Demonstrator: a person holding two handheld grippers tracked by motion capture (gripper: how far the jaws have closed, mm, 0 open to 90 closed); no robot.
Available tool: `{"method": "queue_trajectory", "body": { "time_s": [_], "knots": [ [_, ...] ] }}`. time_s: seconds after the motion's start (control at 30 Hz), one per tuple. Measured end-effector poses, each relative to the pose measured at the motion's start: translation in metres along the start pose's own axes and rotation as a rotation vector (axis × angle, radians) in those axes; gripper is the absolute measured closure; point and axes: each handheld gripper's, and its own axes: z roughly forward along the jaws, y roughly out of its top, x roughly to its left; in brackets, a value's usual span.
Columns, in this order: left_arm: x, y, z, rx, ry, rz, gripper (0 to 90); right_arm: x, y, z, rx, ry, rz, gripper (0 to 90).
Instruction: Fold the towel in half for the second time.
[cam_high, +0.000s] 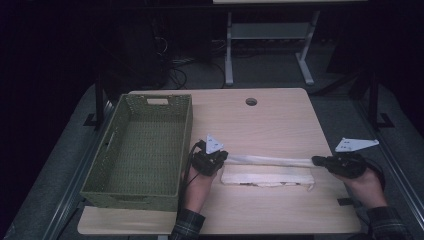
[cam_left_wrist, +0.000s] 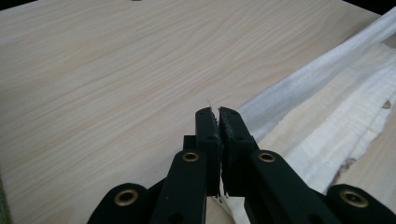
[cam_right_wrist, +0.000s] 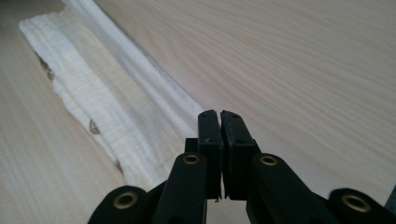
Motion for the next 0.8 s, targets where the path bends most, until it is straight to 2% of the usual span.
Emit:
{"method": "queue_trajectory", "body": {
  "time_s": [0.17,0.3,0.53,0.8],
  "knots": [
    [-0.009,-0.005,-0.006,0.006,0.01,0.014,87.1,0.008,-0.006,-0.004,0.017,-0.001,-0.02,87.1],
    [-0.015,-0.012,-0.007,0.017,0.027,0.028,87.1,0.011,-0.011,-0.004,0.033,0.014,-0.015,87.1],
    [-0.022,-0.024,-0.01,0.042,0.009,0.027,87.0,0.017,-0.016,-0.006,0.048,0.027,-0.01,87.0],
    [-0.025,-0.034,-0.009,0.067,-0.018,0.003,85.8,0.022,-0.024,-0.004,0.085,0.044,0.002,85.8]
  ]
}}
